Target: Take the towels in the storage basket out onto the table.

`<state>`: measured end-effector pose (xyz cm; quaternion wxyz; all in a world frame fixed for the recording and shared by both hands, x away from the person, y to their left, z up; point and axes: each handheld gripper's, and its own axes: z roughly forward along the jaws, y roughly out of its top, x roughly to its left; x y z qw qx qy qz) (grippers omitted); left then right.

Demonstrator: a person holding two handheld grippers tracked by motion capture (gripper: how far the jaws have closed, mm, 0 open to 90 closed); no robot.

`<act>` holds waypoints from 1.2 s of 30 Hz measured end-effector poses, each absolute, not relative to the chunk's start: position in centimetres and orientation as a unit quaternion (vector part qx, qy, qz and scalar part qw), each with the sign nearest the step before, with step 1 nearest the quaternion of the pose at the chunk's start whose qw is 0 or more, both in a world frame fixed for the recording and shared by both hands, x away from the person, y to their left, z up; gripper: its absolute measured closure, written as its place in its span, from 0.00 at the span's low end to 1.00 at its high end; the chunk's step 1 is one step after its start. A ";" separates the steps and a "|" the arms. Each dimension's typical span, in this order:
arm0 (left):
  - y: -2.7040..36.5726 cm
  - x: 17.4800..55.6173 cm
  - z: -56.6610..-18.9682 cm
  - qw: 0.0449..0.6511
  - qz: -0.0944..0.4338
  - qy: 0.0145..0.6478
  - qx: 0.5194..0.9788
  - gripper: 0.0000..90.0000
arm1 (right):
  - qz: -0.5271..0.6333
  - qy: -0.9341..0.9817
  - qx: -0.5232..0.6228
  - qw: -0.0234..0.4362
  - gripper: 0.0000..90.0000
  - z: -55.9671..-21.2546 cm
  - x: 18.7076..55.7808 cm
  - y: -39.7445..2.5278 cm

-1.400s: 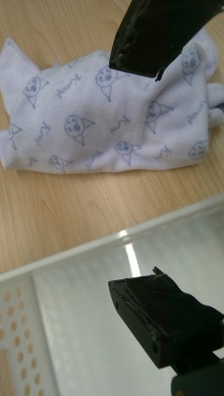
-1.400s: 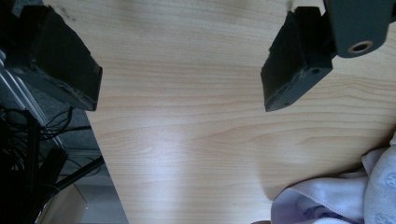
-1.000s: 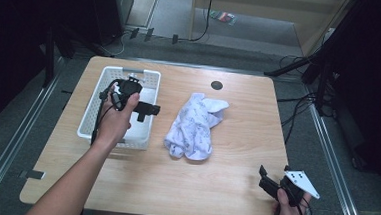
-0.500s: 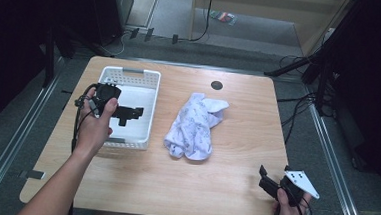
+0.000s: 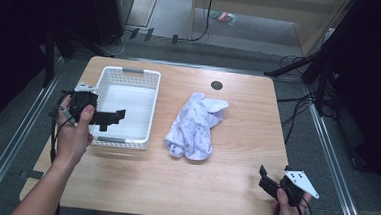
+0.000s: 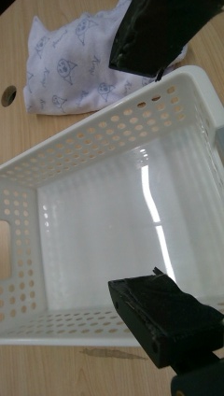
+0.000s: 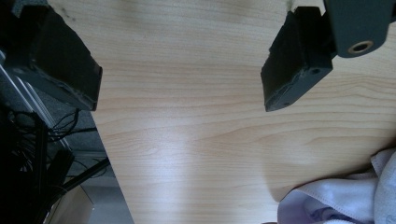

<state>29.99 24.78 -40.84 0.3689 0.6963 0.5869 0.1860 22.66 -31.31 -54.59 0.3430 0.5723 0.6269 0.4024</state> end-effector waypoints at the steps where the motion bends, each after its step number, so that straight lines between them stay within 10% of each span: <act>1: 25.4 29.5 -41.0 0.373 0.189 0.587 0.694 0.00 | 0.401 0.627 0.573 0.344 0.14 -54.6 22.7 -31.3; 36: 34.3 22.7 -48.3 0.440 0.275 0.595 0.614 0.00 | 0.397 0.625 0.573 0.351 0.14 -54.6 22.6 -31.2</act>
